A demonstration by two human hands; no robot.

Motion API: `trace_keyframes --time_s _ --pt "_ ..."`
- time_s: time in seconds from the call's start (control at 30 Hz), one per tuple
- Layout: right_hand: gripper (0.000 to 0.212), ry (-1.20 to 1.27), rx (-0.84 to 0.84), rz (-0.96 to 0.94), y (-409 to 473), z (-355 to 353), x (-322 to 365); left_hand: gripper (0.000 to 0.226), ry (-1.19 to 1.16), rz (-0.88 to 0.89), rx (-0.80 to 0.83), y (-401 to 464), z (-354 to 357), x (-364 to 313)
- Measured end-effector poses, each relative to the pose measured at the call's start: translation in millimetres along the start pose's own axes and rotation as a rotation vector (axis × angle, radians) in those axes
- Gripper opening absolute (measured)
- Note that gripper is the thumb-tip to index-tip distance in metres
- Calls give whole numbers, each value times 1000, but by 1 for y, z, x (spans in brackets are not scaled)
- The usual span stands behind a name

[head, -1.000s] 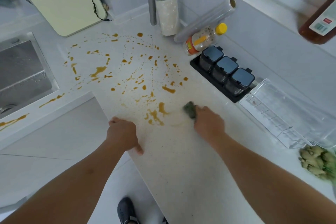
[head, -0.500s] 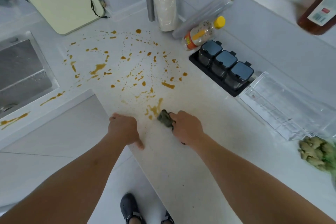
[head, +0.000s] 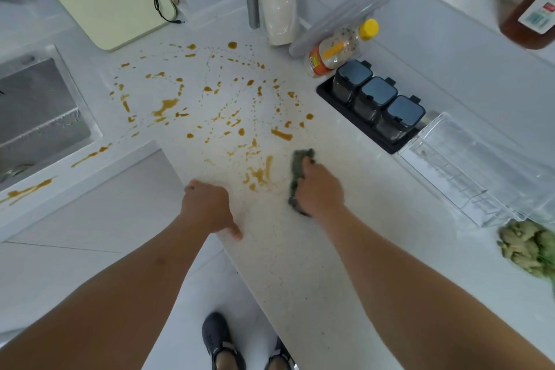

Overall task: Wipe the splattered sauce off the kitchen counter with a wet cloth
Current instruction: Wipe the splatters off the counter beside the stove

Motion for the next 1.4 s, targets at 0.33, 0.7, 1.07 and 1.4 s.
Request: trace_keyframes --time_s 0.33,0.7,1.07,1.4 --pt "47 -33 -42 248 -7 -33 -102 99 9 19 32 0 -1 -3" --pt "72 -97 192 -148 -57 36 54 86 4 15 15 7 3 -1" --pt "46 50 -36 333 39 -42 -94 102 39 15 59 9 6 -1" --pt "67 -141 180 -164 -29 21 25 104 7 -12 40 11 6 0"
Point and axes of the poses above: each hand's wrist, its own y-axis towards the middle knuckle, its own z-axis out of the palm, x = y × z, the point moved 8 cm from there along y, towards the middle knuckle, and after that the axes turned 1 degree about -z, right-handed, at the moved point
